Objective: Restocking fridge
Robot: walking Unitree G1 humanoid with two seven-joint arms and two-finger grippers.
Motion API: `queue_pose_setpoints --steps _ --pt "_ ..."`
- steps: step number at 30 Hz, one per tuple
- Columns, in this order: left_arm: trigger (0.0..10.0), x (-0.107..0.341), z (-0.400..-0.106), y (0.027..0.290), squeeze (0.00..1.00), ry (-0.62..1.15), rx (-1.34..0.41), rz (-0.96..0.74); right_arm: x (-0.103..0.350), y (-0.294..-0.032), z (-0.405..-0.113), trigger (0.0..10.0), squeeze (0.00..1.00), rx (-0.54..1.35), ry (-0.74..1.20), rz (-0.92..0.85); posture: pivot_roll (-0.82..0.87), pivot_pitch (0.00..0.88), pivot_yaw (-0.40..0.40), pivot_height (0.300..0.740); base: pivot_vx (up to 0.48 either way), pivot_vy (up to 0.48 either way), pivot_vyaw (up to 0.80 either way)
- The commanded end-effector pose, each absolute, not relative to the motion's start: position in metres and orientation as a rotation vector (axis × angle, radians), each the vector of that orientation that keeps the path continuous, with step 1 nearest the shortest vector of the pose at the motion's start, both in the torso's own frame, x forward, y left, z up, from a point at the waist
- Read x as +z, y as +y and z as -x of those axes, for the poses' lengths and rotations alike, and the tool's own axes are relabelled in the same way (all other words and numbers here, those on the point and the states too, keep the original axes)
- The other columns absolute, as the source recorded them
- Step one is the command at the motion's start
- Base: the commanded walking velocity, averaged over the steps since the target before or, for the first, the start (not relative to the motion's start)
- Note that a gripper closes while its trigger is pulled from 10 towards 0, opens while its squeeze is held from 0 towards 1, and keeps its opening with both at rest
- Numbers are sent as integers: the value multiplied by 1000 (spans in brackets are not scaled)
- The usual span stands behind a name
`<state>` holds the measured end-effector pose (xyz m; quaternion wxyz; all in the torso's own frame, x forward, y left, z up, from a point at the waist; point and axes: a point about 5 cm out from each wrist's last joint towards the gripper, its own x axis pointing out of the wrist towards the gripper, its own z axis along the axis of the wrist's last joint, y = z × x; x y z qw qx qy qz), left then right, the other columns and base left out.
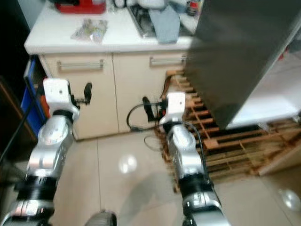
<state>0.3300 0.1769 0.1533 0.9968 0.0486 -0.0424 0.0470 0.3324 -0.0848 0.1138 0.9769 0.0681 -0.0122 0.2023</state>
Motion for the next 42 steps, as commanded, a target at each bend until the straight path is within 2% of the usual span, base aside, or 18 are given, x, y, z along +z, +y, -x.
queue_pose_setpoints --steps 1,12,17,21,28,35,42 --pt "10000 156 -334 168 0 -88 54 -95 115 -90 -331 10000 0 397 -51 -109 47 0 -11 740 0 0 450" --pt "10000 163 -338 159 0 -118 11 -112 114 -102 -330 10000 0 326 -62 -92 10 0 1 740 0 0 706" --pt "10000 167 -339 155 0 -135 -20 -101 111 -108 -330 10000 0 308 -54 -99 11 0 0 740 120 0 0" --pt "10000 166 -339 153 0 -127 -24 -93 114 -106 -331 10000 0 310 -63 -89 19 0 0 740 480 0 0" --pt "10000 169 -338 153 0 -139 -30 -99 112 -101 -333 10000 0 294 -52 -102 40 0 0 740 480 0 689" --pt "10000 173 -338 151 0 -155 -41 -97 117 -98 -334 10000 0 319 -79 -115 39 0 -9 740 480 0 0" --pt "10000 183 -341 145 0 -205 -78 -124 131 -110 -340 10000 0 228 -159 -89 20 0 -8 740 480 0 0"
